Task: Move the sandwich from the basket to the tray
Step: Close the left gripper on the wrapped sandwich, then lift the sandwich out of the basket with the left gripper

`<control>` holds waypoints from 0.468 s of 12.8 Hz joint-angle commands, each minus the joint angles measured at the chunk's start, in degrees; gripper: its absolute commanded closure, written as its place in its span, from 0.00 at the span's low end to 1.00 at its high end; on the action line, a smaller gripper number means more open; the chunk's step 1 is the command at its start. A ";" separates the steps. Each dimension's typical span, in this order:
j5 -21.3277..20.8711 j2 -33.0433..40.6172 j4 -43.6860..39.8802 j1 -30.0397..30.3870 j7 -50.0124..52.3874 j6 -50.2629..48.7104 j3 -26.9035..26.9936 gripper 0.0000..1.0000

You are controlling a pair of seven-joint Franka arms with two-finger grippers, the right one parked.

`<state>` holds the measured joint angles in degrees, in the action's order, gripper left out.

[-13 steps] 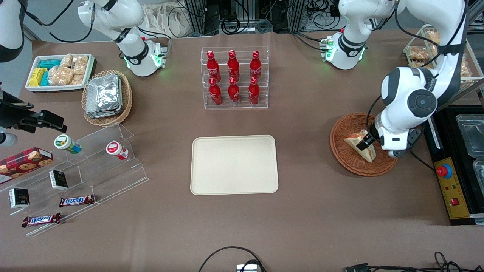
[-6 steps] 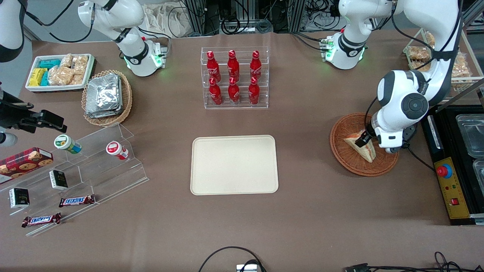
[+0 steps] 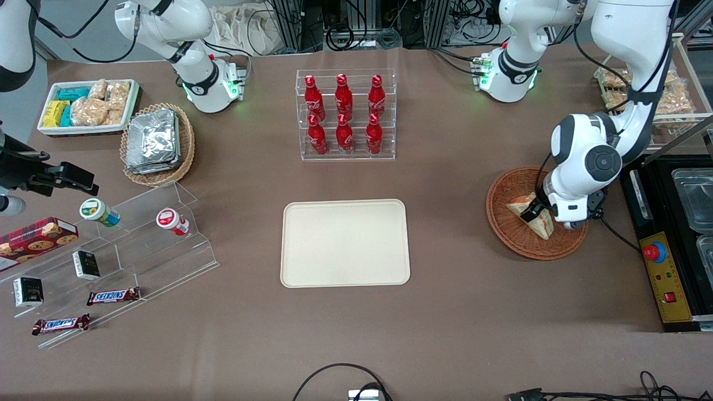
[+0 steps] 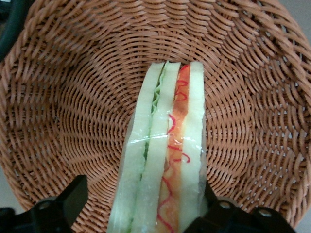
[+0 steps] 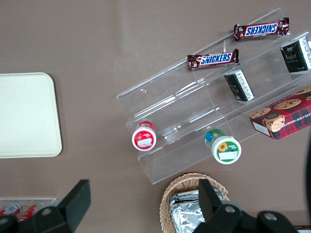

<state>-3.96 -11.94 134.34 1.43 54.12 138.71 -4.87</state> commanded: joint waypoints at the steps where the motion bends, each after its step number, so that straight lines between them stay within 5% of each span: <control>1: -1.14 0.08 -0.83 0.15 1.86 0.51 -0.40 1.00; 4: -1.05 1.04 -4.68 -0.02 2.22 -4.55 -0.58 1.00; 6: -1.05 0.44 -14.67 -0.55 1.34 -18.49 -0.93 1.00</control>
<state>-3.96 -11.61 128.11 1.28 54.68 130.64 -5.26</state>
